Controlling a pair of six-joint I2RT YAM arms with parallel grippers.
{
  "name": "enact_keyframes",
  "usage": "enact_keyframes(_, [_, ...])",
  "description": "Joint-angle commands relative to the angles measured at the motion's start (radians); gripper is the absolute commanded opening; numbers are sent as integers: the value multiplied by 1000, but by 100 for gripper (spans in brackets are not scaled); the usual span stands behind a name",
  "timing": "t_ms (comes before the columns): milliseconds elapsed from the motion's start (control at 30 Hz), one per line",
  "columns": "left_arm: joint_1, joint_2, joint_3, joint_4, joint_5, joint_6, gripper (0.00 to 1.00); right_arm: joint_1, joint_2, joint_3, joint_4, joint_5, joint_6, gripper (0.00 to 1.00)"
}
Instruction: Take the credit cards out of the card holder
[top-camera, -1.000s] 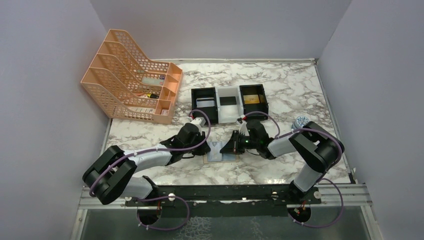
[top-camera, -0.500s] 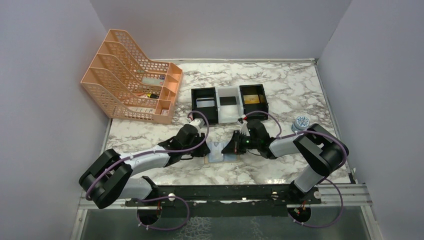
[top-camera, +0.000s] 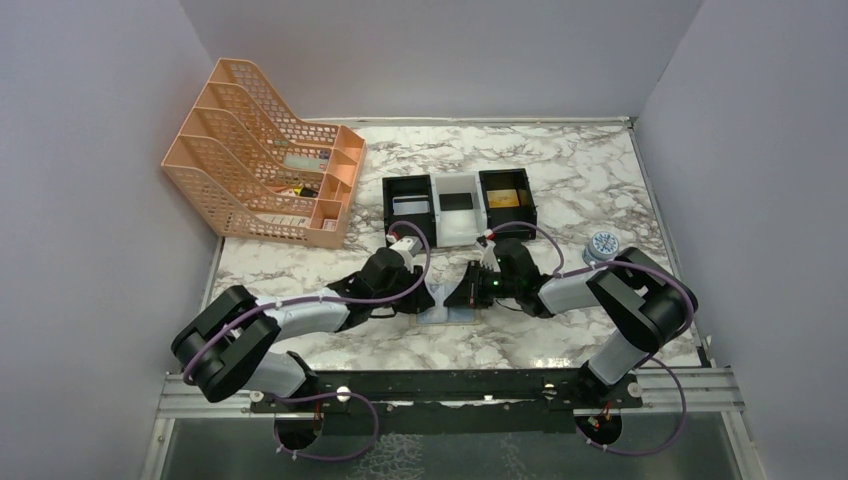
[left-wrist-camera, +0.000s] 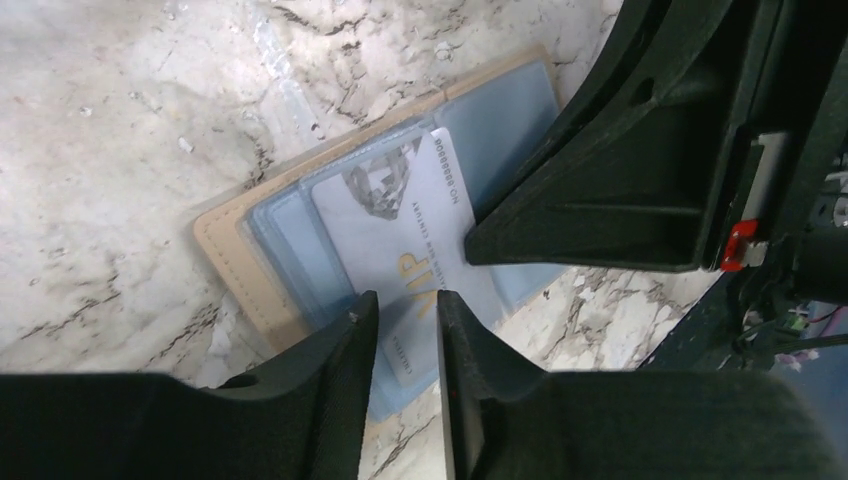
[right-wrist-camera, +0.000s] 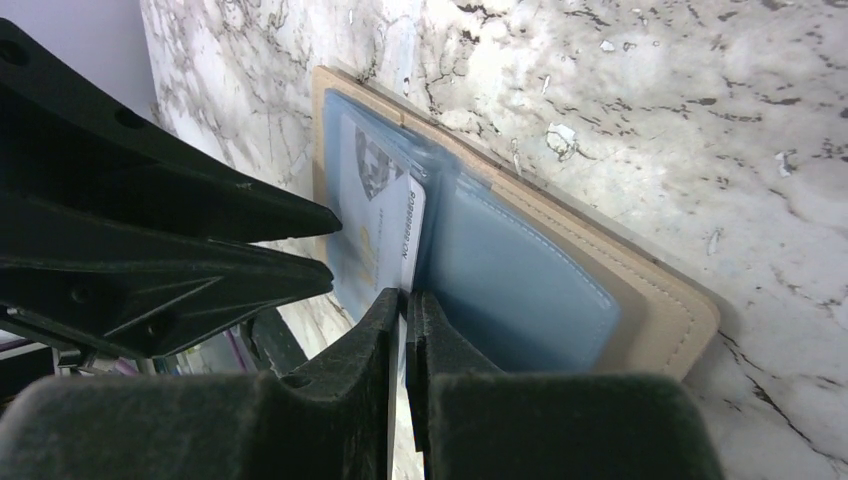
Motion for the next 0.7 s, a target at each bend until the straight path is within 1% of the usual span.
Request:
enact_keyframes(0, [-8,64,2,4,-41,-21,29,5,-13,8,-20,35,-16,8])
enact_keyframes(133, [-9,62,-15,-13,-75,-35,25,6,-33,14,-49,44,-32,8])
enact_keyframes(367, [-9,23,-16,-68,-114,-23,24,5,-38,11,-48,47,-35,7])
enact_keyframes(433, [-9,15,-13,-77,-119,-20,24,5,-62,25,-118,117,-60,7])
enact_keyframes(533, [-9,12,-13,-85,-129,-26,24,6,-103,30,-183,173,-89,7])
enact_keyframes(600, [-9,20,-3,-85,-136,-35,24,5,-105,36,-199,170,-103,7])
enact_keyframes(667, [-9,34,14,-83,-127,-33,23,6,-91,40,-181,129,-105,7])
